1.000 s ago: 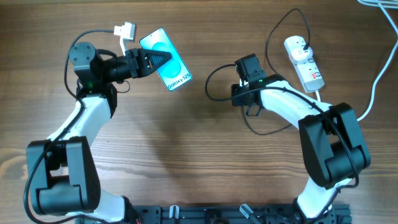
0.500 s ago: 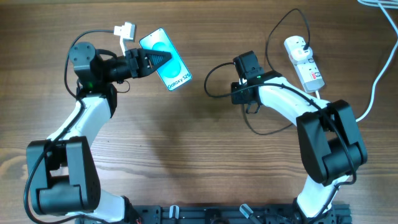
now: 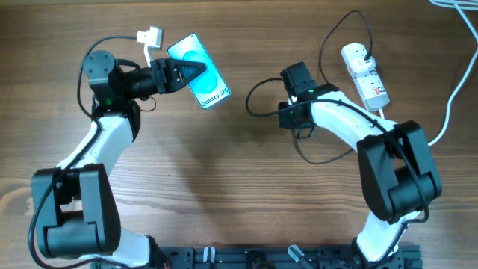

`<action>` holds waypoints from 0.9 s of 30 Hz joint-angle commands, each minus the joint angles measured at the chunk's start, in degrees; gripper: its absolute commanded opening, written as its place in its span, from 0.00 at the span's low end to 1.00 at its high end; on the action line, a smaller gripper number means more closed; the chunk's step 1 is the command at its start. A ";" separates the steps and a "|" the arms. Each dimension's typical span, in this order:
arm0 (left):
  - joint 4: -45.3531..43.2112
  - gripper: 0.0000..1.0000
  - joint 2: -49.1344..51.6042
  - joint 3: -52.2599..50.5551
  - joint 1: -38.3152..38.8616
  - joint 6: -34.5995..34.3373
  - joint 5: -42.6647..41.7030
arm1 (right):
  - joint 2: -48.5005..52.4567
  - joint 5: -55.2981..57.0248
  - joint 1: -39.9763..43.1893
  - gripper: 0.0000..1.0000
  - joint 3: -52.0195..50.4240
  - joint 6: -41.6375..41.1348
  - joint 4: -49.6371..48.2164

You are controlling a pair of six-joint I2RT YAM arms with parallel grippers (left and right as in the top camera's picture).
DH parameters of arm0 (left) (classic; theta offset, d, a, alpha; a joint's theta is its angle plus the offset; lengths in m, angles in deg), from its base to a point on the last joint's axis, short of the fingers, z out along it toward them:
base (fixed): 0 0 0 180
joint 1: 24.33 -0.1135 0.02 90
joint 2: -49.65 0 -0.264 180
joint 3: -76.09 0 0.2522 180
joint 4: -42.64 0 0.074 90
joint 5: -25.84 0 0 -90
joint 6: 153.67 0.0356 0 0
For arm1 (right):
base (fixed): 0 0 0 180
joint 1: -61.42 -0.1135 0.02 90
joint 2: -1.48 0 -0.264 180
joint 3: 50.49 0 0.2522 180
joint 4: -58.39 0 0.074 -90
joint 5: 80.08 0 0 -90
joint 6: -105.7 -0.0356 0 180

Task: Plug charger to phone and switch on socket

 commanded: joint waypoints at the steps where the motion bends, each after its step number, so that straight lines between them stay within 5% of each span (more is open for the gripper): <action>1: -0.31 0.04 -0.26 0.55 0.00 -0.17 -0.50 | 5.55 -1.64 0.20 0.05 -4.50 -0.33 4.07; 10: -0.28 0.04 -0.26 0.55 0.00 -0.15 -0.50 | 4.04 -11.67 0.68 0.04 -2.19 6.84 3.91; 16: -0.35 0.04 -0.26 0.55 0.00 -0.13 -0.48 | -10.69 -54.27 5.20 0.04 -1.11 25.40 6.62; 23: -0.37 0.04 -0.28 0.55 0.07 -0.59 -0.48 | -14.12 -78.03 5.53 0.04 -1.11 38.66 12.48; 27: -3.76 0.04 -0.28 0.55 1.27 -3.23 0.04 | -14.03 -78.38 5.18 0.05 -1.11 38.66 11.43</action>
